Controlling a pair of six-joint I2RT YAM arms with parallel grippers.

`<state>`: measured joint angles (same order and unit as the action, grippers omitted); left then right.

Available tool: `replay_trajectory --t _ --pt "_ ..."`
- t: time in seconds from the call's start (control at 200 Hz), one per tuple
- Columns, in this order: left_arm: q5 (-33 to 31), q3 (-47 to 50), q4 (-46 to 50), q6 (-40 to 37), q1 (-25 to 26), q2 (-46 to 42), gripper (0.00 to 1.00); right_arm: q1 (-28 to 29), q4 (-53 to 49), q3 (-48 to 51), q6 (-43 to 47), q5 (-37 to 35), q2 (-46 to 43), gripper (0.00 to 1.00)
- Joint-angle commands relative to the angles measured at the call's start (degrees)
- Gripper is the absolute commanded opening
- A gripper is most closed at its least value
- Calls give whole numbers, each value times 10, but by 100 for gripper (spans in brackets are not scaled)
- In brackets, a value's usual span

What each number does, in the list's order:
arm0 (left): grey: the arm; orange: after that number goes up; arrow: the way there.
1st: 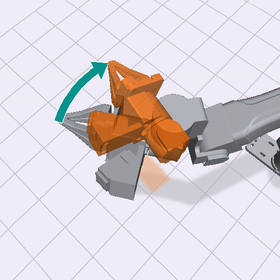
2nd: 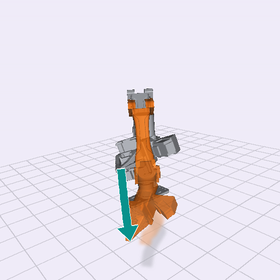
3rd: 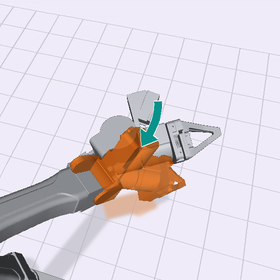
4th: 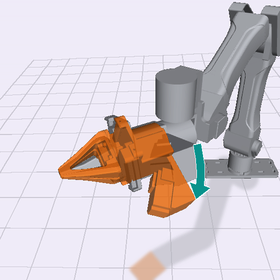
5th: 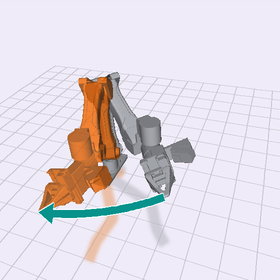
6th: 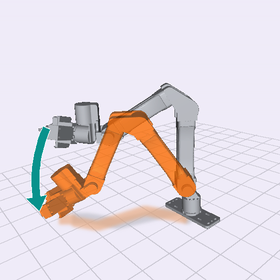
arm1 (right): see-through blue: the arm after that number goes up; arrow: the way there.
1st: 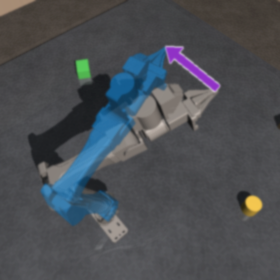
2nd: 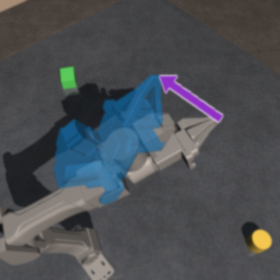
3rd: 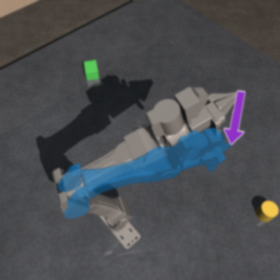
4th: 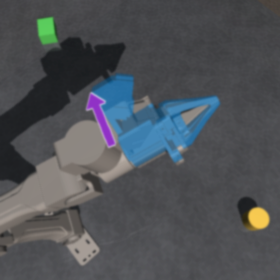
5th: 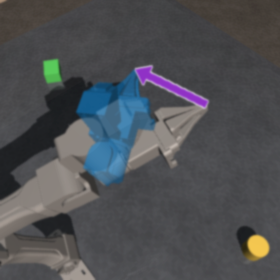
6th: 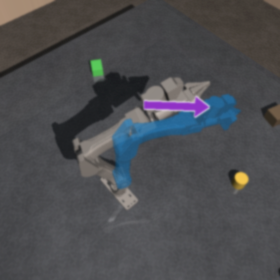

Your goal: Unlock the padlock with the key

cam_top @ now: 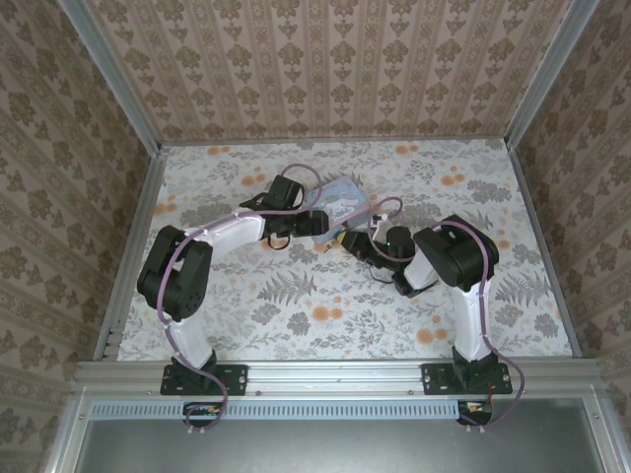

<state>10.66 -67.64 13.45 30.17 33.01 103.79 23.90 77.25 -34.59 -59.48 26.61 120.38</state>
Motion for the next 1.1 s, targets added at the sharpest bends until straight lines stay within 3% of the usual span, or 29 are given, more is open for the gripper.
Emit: replay_trajectory --t 0.0,0.06,0.2,0.355,0.83,1.095 --pt "-37 23 69 -6 -1 43 87 4 -8 18 12 -5 3 20" --pt "-37 23 69 -6 -1 42 87 3 -9 24 11 -16 0 23" --pt "-35 26 67 -6 -1 42 87 5 -9 37 -1 -38 -21 46" --pt "-33 25 65 -6 -1 41 87 13 -49 50 -10 -83 -62 58" --pt "-26 27 60 -4 -1 44 87 71 -479 -33 92 -261 -228 63" --pt "-17 24 58 -5 -1 48 87 78 -553 -81 98 -274 -213 63"
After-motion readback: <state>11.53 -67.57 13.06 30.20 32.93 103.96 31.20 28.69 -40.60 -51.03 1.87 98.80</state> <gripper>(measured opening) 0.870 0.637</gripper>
